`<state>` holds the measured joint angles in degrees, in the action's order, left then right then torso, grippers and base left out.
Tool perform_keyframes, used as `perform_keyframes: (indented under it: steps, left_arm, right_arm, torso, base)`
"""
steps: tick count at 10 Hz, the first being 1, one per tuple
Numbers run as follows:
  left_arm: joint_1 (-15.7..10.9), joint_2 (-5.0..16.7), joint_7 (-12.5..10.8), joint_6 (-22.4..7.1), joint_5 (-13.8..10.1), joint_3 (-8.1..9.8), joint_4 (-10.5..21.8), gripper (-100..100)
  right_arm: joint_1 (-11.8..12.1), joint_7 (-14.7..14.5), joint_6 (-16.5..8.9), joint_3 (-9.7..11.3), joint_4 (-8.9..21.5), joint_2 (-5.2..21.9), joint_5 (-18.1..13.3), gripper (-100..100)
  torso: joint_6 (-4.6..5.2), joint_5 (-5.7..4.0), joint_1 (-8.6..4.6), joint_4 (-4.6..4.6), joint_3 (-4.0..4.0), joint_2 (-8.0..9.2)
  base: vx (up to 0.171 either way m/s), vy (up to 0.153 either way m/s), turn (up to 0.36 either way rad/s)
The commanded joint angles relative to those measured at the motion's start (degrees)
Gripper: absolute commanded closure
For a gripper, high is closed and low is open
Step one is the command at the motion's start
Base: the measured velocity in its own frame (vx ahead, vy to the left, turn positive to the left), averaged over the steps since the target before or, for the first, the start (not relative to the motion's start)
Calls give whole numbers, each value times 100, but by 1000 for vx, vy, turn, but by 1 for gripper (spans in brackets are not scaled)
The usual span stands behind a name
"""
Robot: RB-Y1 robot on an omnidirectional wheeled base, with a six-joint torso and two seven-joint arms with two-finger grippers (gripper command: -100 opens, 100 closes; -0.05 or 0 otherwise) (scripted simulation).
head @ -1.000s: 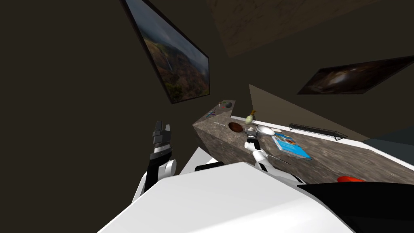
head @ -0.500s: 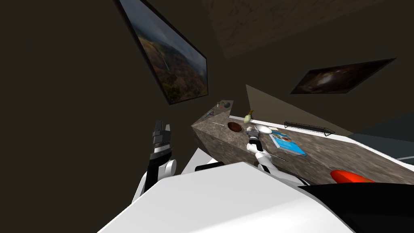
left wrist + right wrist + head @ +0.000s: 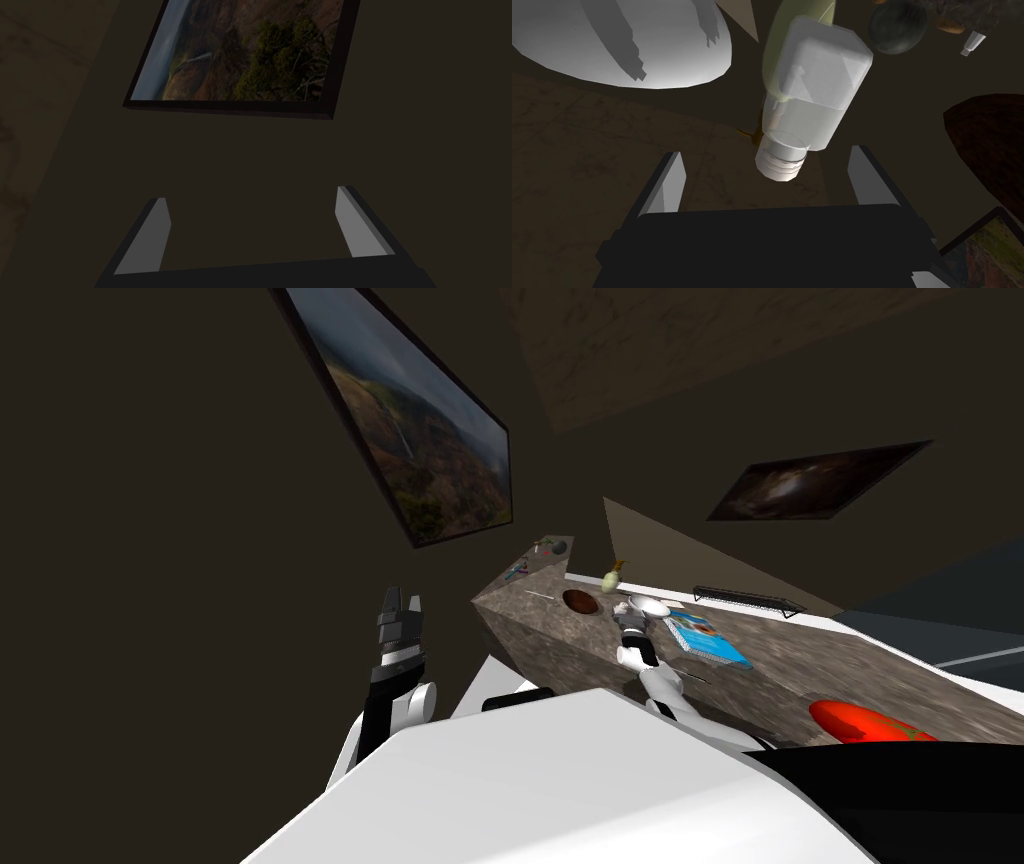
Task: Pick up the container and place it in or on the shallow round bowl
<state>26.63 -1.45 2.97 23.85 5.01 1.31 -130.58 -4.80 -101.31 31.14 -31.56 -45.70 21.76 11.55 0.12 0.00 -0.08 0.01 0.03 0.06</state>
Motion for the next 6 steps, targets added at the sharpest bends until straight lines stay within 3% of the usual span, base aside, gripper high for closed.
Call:
perform_keyframes:
  steps: [1, 6]
  left_arm:
    - [0, 0, 0, 0, 0, 0, 0, 0]
    - [0, 0, 0, 0, 0, 0, 0, 0]
  right_arm:
    - [-5, 18, 26, 5, 35, 13, -7, -100]
    - [-5, 18, 26, 5, 35, 13, -7, -100]
  torso:
    - [0, 0, 0, 0, 0, 0]
    - [1, -1, 0, 0, 1, 1]
  base:
    - [-4, -4, 13]
    - [1, 1, -3]
